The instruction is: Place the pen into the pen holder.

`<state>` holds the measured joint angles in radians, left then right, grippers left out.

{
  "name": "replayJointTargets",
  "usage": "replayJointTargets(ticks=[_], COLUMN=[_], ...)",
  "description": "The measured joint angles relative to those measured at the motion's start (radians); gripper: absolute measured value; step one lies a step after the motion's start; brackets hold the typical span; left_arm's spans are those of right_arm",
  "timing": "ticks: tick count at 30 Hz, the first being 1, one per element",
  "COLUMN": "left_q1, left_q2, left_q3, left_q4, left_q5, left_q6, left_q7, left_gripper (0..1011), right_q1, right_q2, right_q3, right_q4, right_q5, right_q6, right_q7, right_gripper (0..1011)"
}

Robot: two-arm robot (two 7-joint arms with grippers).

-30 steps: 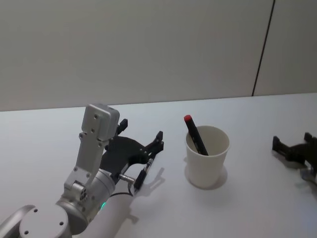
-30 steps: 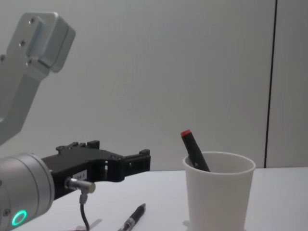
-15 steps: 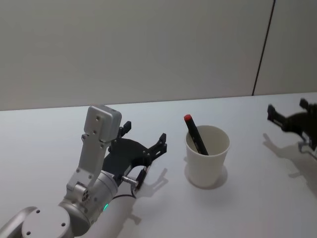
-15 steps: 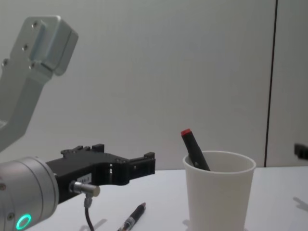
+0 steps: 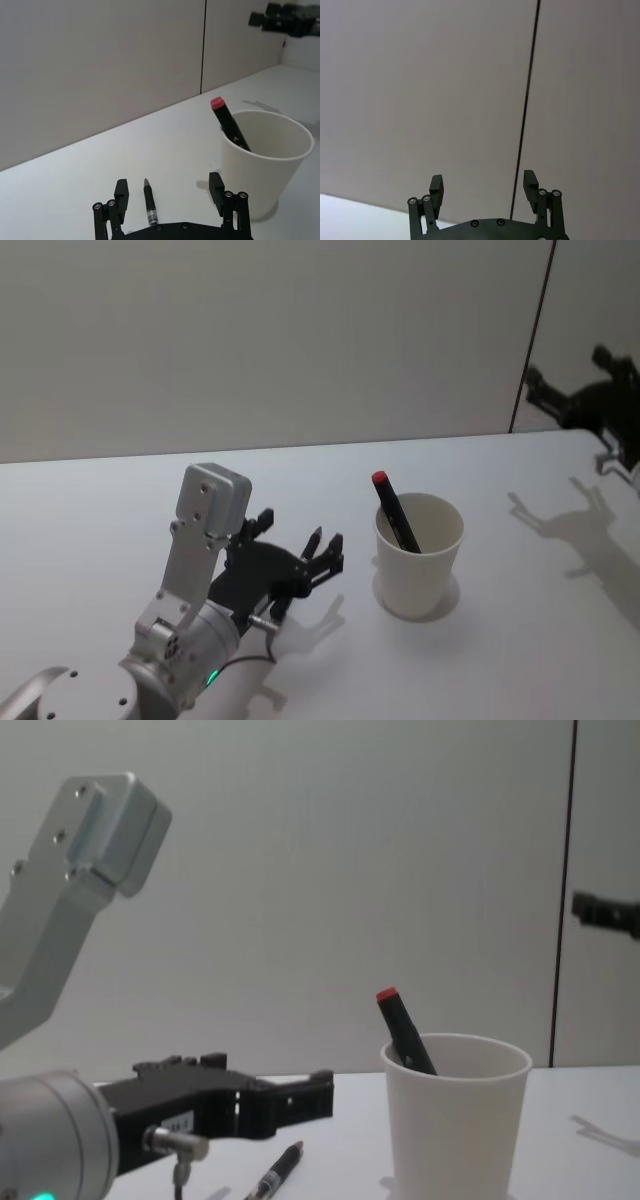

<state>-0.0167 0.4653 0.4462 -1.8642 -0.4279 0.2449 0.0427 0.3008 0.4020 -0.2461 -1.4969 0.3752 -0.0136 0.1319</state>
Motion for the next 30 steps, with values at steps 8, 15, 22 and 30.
replayJointTargets(ticks=[8, 15, 22, 30], left_q1=[0.037, 0.073, 0.092, 0.076], left_q2=[0.034, 0.064, 0.078, 0.068], left_q3=[-0.003, 0.0, 0.006, 0.005], left_q4=[-0.041, -0.07, -0.082, -0.067], left_q5=[-0.027, -0.033, -0.007, 0.059], left_q6=[0.067, 0.11, 0.121, 0.092], left_q7=[-0.004, -0.009, -0.01, -0.027], left_gripper=[1001, 1001, 1001, 1001], right_q1=[0.05, 0.081, 0.097, 0.108], right_q2=[-0.016, -0.026, -0.031, -0.034], right_q3=[0.003, 0.005, 0.006, 0.007], right_q4=[0.013, 0.021, 0.026, 0.029], right_q5=[-0.02, -0.033, -0.039, -0.043], right_q6=[-0.037, -0.061, -0.072, -0.079], right_q7=[0.045, 0.074, 0.088, 0.097], right_gripper=[1001, 1001, 1001, 1002])
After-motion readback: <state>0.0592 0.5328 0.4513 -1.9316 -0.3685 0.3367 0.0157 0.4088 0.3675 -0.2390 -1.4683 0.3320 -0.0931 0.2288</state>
